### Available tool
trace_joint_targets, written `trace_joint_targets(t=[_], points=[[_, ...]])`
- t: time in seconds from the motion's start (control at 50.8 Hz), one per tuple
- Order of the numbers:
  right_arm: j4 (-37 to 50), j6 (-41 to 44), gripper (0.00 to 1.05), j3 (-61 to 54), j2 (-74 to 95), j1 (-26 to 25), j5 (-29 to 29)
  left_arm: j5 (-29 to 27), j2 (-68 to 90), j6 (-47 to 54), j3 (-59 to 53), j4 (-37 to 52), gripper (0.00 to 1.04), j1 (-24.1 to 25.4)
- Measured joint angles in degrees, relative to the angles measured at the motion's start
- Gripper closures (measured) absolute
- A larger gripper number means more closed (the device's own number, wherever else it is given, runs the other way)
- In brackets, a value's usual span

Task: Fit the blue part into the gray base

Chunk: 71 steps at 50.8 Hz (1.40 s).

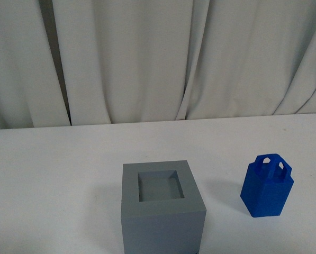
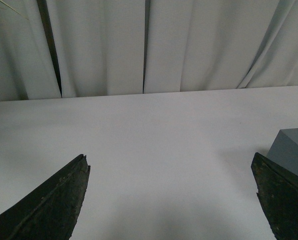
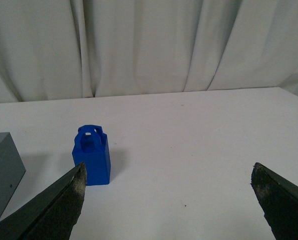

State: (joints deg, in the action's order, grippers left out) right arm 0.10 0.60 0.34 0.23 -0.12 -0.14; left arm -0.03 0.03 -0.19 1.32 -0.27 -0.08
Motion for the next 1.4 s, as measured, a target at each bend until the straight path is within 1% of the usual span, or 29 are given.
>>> trace_joint_targets(t=[1.396], points=[[0.0, 0.0, 0.07, 0.0, 0.0, 0.0, 0.0, 0.0, 0.0, 0.0, 0.0, 0.0, 0.06, 0.0]])
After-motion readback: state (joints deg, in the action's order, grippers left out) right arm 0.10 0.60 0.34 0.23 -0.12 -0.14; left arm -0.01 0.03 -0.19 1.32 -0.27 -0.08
